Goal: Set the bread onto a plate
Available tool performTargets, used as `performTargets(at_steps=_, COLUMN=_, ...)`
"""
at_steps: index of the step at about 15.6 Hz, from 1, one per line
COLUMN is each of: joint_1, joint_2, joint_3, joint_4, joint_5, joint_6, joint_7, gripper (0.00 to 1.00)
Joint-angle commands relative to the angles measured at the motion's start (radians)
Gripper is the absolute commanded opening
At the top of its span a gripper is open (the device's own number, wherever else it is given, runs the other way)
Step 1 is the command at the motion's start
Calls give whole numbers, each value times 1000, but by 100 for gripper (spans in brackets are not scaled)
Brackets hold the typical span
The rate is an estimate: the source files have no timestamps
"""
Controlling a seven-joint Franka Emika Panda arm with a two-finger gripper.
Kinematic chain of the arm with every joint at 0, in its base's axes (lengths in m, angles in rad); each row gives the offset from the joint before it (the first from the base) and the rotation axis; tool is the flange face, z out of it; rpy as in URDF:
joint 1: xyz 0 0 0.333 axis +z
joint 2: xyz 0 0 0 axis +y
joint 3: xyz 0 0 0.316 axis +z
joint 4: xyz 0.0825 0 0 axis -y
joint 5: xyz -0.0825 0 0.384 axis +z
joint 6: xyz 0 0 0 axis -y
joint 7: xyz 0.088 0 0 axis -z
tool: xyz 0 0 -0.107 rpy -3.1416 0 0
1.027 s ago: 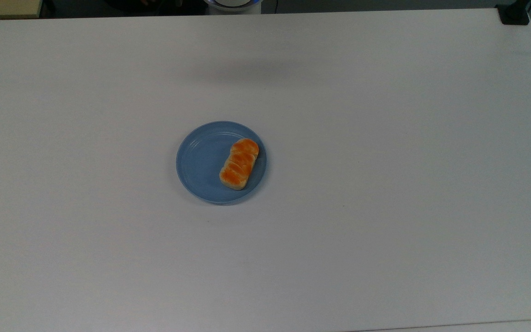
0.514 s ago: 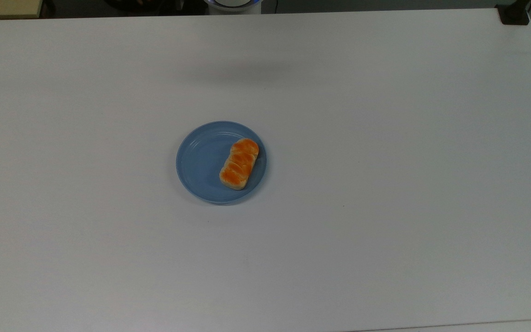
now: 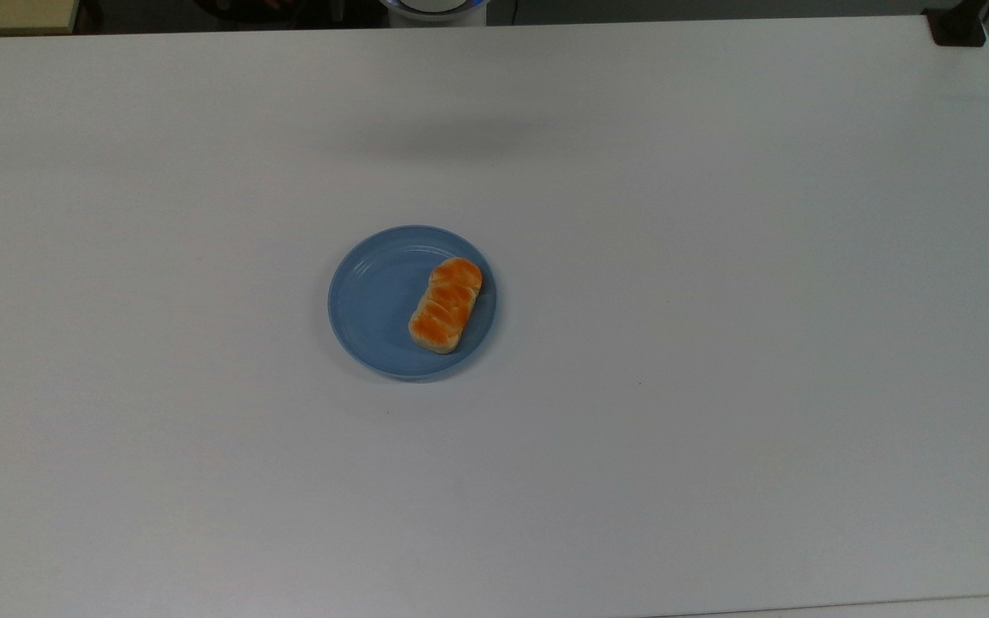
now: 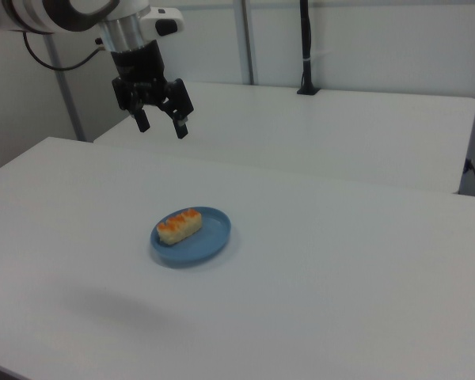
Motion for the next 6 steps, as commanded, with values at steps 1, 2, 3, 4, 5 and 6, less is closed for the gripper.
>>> performTargets(at_steps=1, joint_1=12, joint_2=-10, joint_3=-8, joint_4=-22, joint_5=36, joint_6=27, joint_7=-22, gripper=100)
performTargets(at_steps=2, joint_1=12, joint_2=-10, joint_3=-8, joint_4=-22, joint_5=41, joint_6=26, joint_7=-21, gripper=100)
performTargets(at_steps=3, joint_1=11, joint_2=-9, joint_3=-8, joint_4=-22, joint_5=45, joint_6=27, joint_7=-11, gripper=100)
performTargets(at_steps=4, joint_1=11, joint_2=-7, joint_3=-8, joint_4=-20, joint_5=47, joint_6=29, joint_7=-4, gripper=100)
performTargets(at_steps=5, joint_1=11, joint_2=-4, joint_3=-8, joint_4=-20, joint_5=47, joint_6=27, joint_7=1, gripper=100)
performTargets(at_steps=6, joint_1=11, joint_2=-6, joint_3=-8, joint_4=-20, joint_5=47, joint_6=27, joint_7=-1, gripper=100)
